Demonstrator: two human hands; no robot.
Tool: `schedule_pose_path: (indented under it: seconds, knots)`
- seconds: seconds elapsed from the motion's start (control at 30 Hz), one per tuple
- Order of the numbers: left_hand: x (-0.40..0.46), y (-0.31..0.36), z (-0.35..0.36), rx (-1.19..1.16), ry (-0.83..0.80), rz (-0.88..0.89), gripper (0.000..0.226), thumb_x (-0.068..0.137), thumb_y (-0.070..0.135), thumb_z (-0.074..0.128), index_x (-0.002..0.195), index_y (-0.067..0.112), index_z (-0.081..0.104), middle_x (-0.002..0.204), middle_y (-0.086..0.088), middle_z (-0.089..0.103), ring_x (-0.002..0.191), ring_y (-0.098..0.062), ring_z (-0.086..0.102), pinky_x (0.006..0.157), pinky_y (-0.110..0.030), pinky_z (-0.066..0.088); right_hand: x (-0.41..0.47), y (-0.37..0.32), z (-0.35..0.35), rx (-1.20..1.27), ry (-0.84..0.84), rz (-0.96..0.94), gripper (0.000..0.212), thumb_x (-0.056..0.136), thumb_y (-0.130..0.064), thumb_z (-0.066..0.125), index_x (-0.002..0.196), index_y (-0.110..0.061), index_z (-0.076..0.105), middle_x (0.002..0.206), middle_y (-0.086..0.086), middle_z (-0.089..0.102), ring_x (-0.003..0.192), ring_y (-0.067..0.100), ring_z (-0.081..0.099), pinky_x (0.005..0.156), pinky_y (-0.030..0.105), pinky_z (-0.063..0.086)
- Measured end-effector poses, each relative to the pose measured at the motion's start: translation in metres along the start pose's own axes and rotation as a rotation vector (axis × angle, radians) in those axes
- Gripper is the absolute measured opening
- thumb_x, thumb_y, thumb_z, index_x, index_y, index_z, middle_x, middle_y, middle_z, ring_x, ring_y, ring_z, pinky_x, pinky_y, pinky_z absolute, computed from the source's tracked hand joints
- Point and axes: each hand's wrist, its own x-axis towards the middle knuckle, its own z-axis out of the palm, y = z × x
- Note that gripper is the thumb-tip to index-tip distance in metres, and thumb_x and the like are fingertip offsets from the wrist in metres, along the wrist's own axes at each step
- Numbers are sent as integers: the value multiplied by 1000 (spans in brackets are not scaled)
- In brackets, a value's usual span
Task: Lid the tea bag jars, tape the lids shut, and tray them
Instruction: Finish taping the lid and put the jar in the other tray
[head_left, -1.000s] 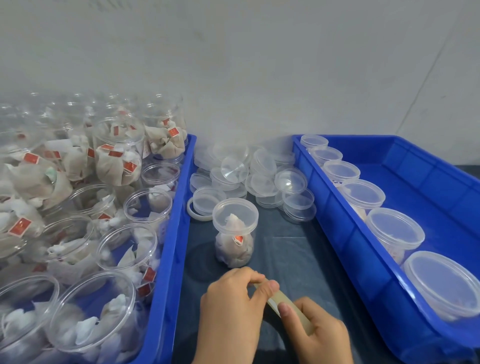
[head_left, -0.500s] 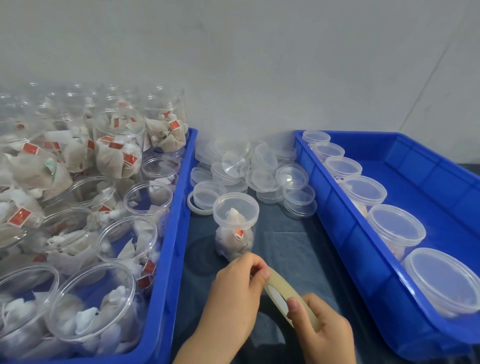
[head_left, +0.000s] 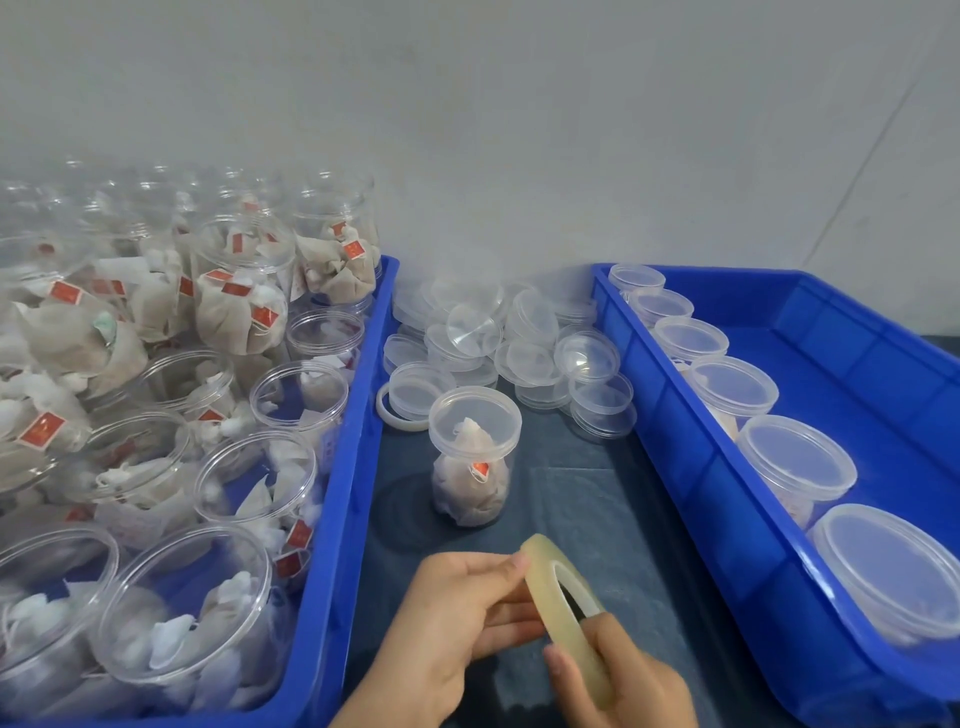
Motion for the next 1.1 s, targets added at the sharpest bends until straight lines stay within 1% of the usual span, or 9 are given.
schedule_pose_path:
  seconds: [0.2, 0.3, 0.5, 0.6, 0.67, 0.73, 0.83, 0.9, 1.1]
  knots:
    - [5, -9, -2, 5, 40, 14, 19, 91, 9, 57, 92, -9, 66, 85, -19, 72, 73, -23, 71, 59, -25, 55, -7, 3, 6, -27, -16, 16, 36, 62, -60, 47, 62, -25, 54, 38, -14, 38, 35, 5, 48, 37, 15, 40]
    - [6, -12, 2, -42, 31, 5, 18, 92, 5, 55, 96, -10, 63, 82, -19, 71, 68, -21, 69, 60, -26, 57, -6, 5, 9, 126, -13, 173, 42, 51, -69, 44, 84, -43, 48, 49, -20, 54, 56, 7, 57, 55, 18, 45]
    - [15, -14, 6, 117, 61, 56, 19, 92, 5, 53, 92, -11, 62, 70, -15, 64, 65, -21, 62, 57, -26, 54, -5, 7, 4, 158, -41, 174, 44, 48, -74, 42, 85, -50, 46, 62, -21, 60, 61, 7, 59, 56, 17, 45]
    - [16, -13, 6, 272, 110, 111, 19, 91, 4, 50, 86, -10, 61, 65, -12, 62, 57, -15, 60, 50, -22, 49, -1, 9, -6, 61, -297, 179, 52, 53, -79, 42, 86, -39, 46, 69, -18, 58, 66, 3, 57, 63, 13, 43]
    - [15, -12, 5, 428, 133, 200, 20, 92, 8, 47, 83, -4, 61, 62, -4, 61, 49, -3, 56, 46, -14, 43, 7, 10, -10, 1, -594, 211, 39, 64, -74, 49, 92, -47, 46, 84, -22, 56, 82, -6, 54, 74, 9, 40]
    - [15, -10, 4, 646, 156, 321, 19, 93, 13, 45, 79, 8, 57, 63, 3, 57, 48, 1, 54, 46, -11, 39, 11, 13, -12, -25, -687, 173, 46, 66, -71, 49, 108, -53, 44, 100, -23, 56, 96, -6, 52, 81, 9, 39]
    - [21, -6, -4, 957, 218, 443, 18, 95, 21, 39, 78, 20, 47, 70, 5, 55, 63, -10, 52, 59, -23, 40, 19, 16, -20, -51, -454, 160, 51, 57, -73, 43, 91, -37, 52, 71, -11, 56, 71, 0, 54, 67, 13, 40]
    - [20, -2, -10, 986, 225, 464, 20, 96, 23, 35, 78, 21, 45, 66, 4, 55, 61, -9, 51, 60, -26, 39, 26, 25, -25, -101, -316, 151, 45, 62, -66, 55, 80, -25, 58, 59, -7, 53, 62, 7, 54, 61, 19, 41]
    - [19, 5, -9, 516, 124, 495, 30, 94, 3, 33, 67, 11, 44, 45, 1, 47, 57, -21, 54, 57, -22, 48, 58, 35, -14, -458, -146, -91, 42, 76, -56, 59, 65, -23, 37, 47, -6, 35, 48, 22, 53, 47, 30, 37]
